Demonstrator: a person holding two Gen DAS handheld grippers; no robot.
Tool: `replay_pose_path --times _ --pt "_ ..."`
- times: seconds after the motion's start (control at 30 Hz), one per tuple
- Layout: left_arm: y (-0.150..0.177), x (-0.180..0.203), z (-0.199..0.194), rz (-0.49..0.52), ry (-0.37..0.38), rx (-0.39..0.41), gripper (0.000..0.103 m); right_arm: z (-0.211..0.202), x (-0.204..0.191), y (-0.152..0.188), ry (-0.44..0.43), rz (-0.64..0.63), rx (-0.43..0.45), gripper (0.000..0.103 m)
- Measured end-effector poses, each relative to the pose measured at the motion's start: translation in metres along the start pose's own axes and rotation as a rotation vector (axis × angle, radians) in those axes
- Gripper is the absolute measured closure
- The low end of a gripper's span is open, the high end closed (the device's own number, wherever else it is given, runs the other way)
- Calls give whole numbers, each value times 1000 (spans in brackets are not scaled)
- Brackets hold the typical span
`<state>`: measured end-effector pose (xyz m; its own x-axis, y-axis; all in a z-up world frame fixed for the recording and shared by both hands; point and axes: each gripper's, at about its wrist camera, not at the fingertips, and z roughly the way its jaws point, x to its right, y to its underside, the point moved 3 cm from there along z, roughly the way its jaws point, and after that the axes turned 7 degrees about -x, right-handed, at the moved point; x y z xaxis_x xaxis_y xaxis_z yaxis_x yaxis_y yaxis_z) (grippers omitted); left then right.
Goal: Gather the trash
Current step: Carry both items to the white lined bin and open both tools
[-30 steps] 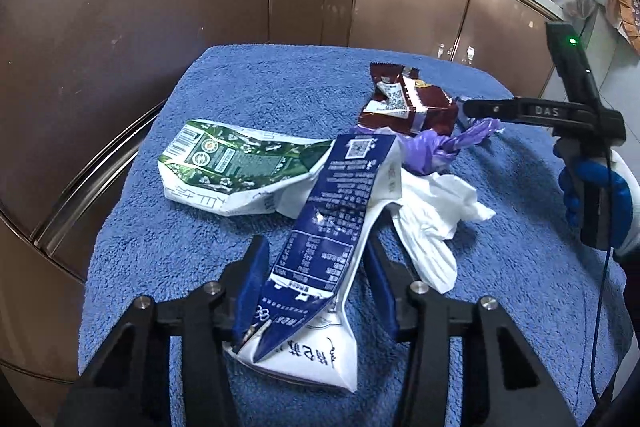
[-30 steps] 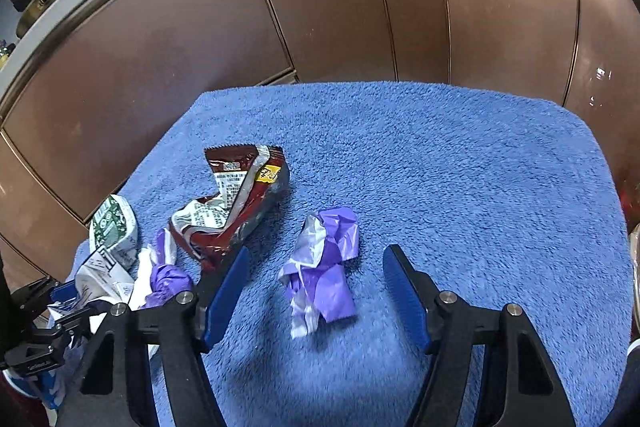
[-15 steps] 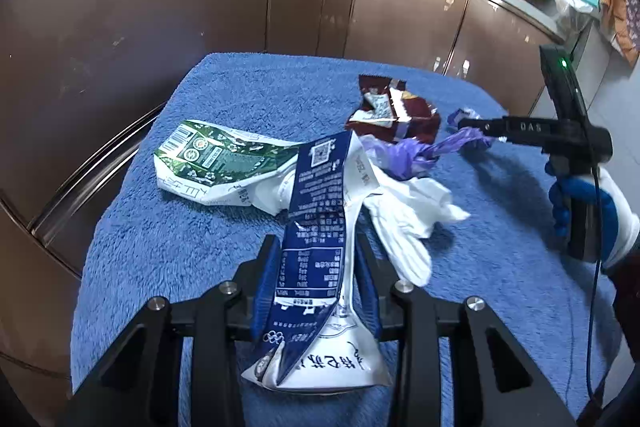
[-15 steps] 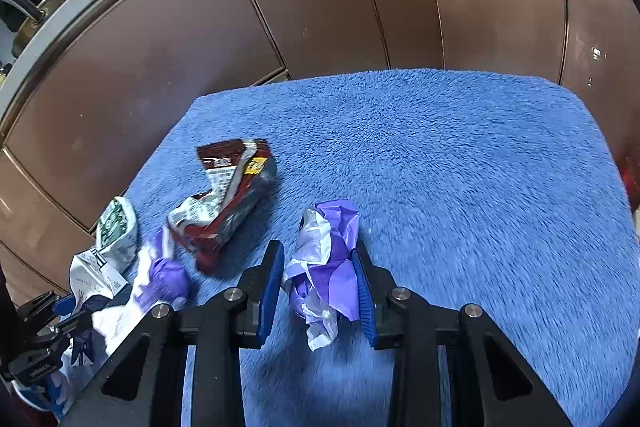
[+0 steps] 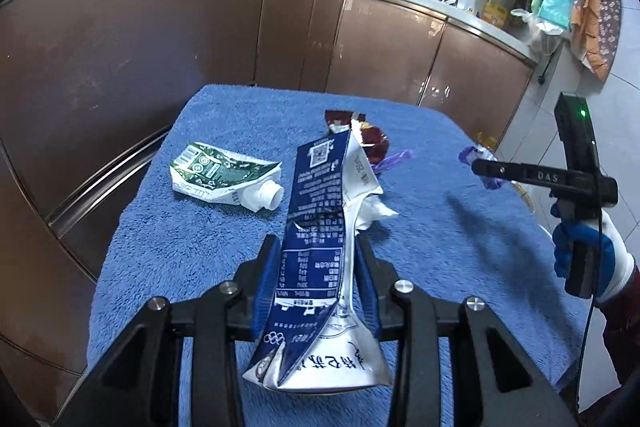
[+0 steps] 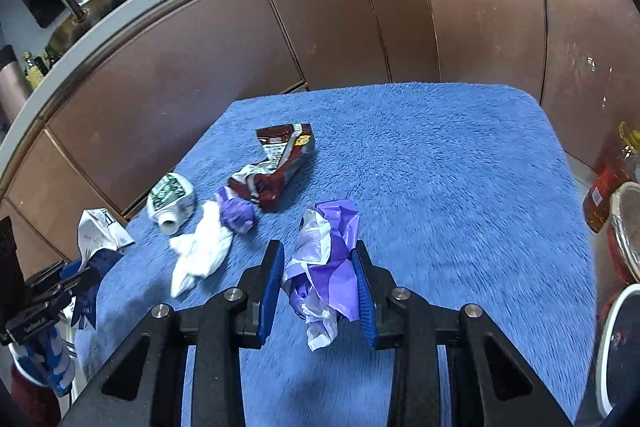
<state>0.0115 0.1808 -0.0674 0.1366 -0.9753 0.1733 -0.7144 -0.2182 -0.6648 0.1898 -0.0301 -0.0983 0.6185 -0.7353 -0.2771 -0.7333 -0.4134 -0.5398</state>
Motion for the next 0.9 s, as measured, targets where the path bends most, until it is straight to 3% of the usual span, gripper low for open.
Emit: replay_pose_path --times 0.53,0.9 --pt "5 25 -80 20 31 123 68 -105 -11 45 21 8 161 71" --pt "-24 111 -79 158 105 122 68 -164 44 77 73 129 285 71"
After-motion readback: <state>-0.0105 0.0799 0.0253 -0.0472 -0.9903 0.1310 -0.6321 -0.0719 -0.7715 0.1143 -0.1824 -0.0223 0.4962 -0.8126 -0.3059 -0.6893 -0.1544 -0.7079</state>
